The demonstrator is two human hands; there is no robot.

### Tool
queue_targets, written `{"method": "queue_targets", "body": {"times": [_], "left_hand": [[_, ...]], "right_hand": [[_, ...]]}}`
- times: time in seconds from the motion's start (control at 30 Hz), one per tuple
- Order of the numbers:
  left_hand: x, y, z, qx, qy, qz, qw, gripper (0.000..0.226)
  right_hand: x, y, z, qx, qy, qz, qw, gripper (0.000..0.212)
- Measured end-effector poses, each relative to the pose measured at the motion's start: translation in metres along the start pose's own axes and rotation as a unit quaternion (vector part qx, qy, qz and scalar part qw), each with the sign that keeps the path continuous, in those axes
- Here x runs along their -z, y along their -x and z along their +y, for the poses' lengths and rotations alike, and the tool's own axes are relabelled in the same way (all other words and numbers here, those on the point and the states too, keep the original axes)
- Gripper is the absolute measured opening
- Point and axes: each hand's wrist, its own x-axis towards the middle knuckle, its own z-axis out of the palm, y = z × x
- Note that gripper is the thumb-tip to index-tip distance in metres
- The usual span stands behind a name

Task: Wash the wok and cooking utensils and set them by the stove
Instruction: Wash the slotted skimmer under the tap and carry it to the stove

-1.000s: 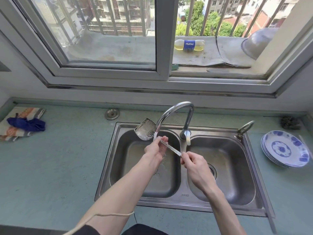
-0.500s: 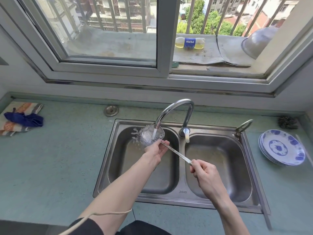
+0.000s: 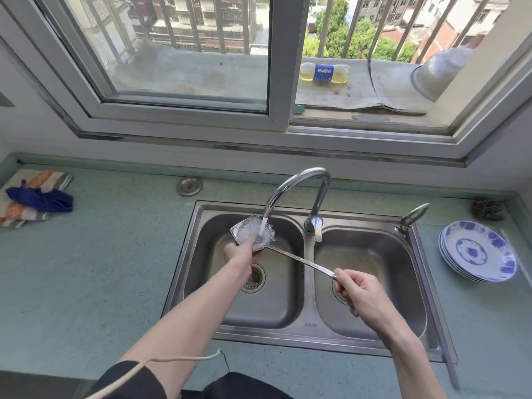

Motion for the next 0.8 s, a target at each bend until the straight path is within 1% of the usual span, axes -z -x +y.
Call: {"method": "queue_targets", "body": {"times": [0.03, 0.1, 0.17, 0.2, 0.27, 0.33, 0.43, 0.6, 0.67, 0.77, 0.8], "left_hand": [[0.002, 0.0, 0.002, -0.02, -0.01, -0.006, 1.0, 0.022], [0.006, 0.0, 0.005, -0.06, -0.036, -0.022, 0.997, 0.006], [0.007, 0.0, 0.007, -0.073, -0.06, -0.044, 0.995, 0.019], [0.008, 0.002, 0.008, -0.071, -0.072, -0.055, 0.993, 0.026], [0.007, 0.006, 0.009, -0.066, -0.077, -0.069, 0.992, 0.032], [0.008, 0.006, 0.009, -0.062, -0.073, -0.074, 0.993, 0.031], [0.006, 0.006, 0.008, -0.042, -0.04, -0.059, 0.997, 0.026], [0.001, 0.013, 0.011, 0.039, 0.042, -0.046, 0.997, 0.028], [0.001, 0.015, 0.013, 0.082, 0.071, -0.055, 0.993, 0.031], [0.0, 0.024, 0.019, 0.133, 0.078, -0.101, 0.983, 0.017], [0.0, 0.025, 0.022, 0.144, 0.083, -0.123, 0.978, 0.016]], "right_hand": [[0.003, -0.001, 0.001, 0.006, 0.034, 0.002, 0.999, 0.046], [0.007, -0.004, 0.002, 0.019, 0.148, 0.025, 0.989, 0.044], [0.009, -0.006, -0.001, 0.021, 0.263, 0.063, 0.962, 0.043], [0.009, -0.006, -0.005, 0.019, 0.302, 0.082, 0.95, 0.044], [0.007, -0.008, -0.01, 0.026, 0.341, 0.126, 0.931, 0.047], [0.007, -0.01, -0.012, 0.046, 0.345, 0.159, 0.924, 0.049], [0.004, -0.01, -0.007, 0.071, 0.324, 0.168, 0.928, 0.049], [-0.002, -0.007, 0.003, 0.128, 0.302, 0.201, 0.923, 0.043], [-0.004, -0.005, 0.006, 0.153, 0.305, 0.206, 0.917, 0.039], [-0.006, -0.003, 0.013, 0.181, 0.319, 0.206, 0.907, 0.031], [-0.006, -0.002, 0.016, 0.19, 0.321, 0.206, 0.905, 0.027]]}}
